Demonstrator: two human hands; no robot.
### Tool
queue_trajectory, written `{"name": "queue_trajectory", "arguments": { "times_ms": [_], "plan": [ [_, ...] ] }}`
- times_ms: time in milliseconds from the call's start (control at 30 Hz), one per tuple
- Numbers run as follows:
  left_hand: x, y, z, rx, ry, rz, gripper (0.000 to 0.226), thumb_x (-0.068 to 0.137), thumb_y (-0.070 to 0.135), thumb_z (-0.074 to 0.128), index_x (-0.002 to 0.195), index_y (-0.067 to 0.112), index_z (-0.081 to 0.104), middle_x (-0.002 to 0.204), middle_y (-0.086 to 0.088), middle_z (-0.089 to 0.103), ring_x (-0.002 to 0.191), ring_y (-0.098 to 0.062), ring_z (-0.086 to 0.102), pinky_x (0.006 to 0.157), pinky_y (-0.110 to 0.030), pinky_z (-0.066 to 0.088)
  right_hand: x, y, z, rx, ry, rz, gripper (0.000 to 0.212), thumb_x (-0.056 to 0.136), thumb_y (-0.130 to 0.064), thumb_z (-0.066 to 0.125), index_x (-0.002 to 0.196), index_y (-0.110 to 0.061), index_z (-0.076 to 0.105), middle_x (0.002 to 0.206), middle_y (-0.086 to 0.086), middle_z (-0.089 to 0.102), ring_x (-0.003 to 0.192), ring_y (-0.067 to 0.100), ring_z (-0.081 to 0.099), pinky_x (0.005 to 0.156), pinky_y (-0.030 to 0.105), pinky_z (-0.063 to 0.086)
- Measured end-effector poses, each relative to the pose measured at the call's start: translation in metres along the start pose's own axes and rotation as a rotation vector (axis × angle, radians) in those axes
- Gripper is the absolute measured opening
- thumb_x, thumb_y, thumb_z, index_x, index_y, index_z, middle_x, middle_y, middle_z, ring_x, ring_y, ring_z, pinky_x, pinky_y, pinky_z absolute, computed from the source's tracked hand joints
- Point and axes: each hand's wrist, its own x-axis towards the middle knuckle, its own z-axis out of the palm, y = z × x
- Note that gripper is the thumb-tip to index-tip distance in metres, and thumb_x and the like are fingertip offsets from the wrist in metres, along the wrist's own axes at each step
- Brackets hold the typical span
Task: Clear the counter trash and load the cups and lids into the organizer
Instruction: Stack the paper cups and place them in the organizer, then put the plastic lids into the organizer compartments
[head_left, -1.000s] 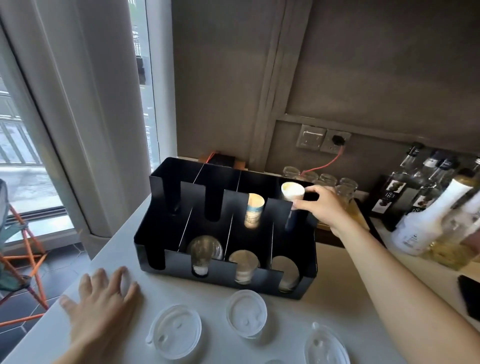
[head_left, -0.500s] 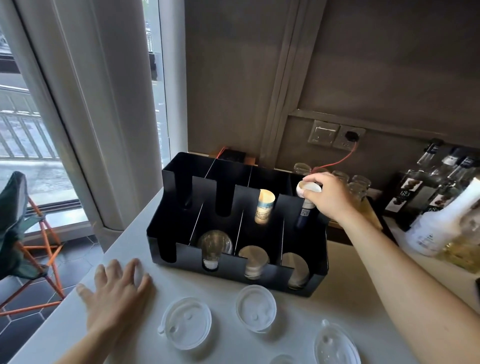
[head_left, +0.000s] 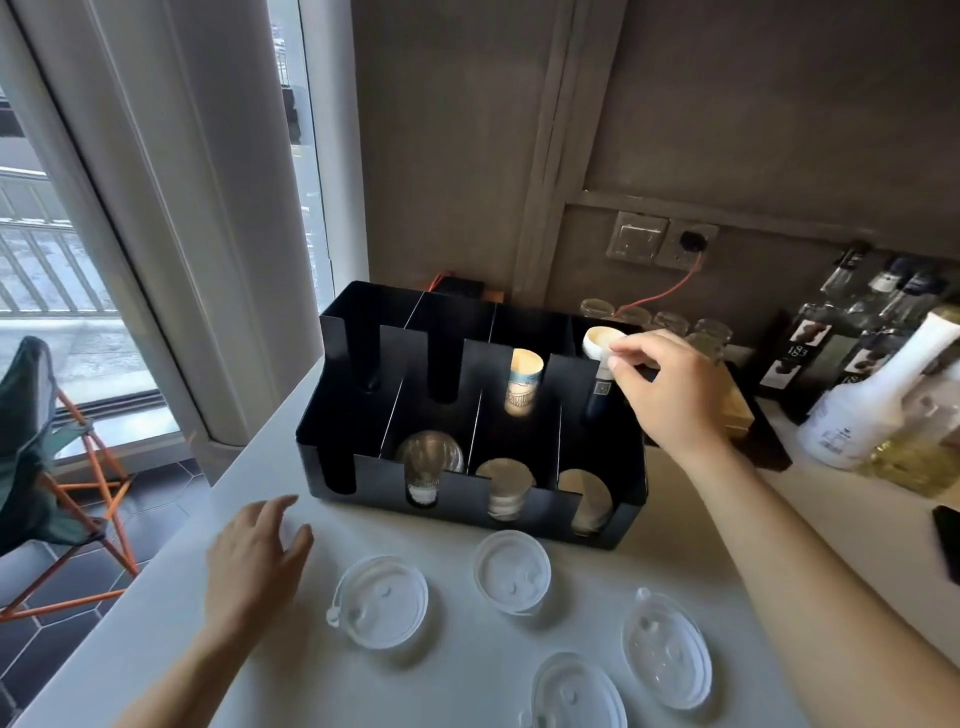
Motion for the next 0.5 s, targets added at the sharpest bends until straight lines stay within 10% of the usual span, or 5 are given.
{"name": "queue_trajectory", "arguments": {
  "times_ms": [100,267,500],
  "plan": [
    [-0.027,0.015,-0.002,-0.164,-0.074,0.123,0.047,0.09,0.038,0.069,0.133,0.022,0.06,0.13,-0.006,0.059,0.093,-0.026,0.06,0.09,-0.04,0.044,-0.031,-0.011,0.002,0.146,-0.053,0.038,0.017,0.084,-0.005,0.074,0.1,-0.01,0.076,0.091,0.001,0.071,0.081,0.011,0.065,0.076,0.015,0.05],
    [-0.063,0.029,0.005,-0.087,-0.3,0.274,0.112,0.061,0.084,0.056,0.156,0.03,0.03,0.155,0.0,0.034,0.142,-0.025,0.033,0.113,-0.042,0.035,-0.114,-0.015,0.003,0.243,-0.166,0.188,0.023,0.083,-0.009,0.075,0.104,-0.02,0.075,0.088,-0.011,0.07,0.08,0.008,0.065,0.072,0.016,0.051],
    [-0.072,0.036,0.018,-0.009,-0.302,0.309,0.117,0.054,0.077,0.053,0.157,0.028,0.028,0.154,-0.003,0.041,0.135,-0.03,0.04,0.108,-0.045,0.033,-0.229,0.018,-0.025,0.061,-0.224,0.57,0.023,0.083,-0.011,0.077,0.1,-0.027,0.074,0.095,-0.013,0.07,0.088,0.011,0.063,0.075,0.024,0.048]
  ]
}}
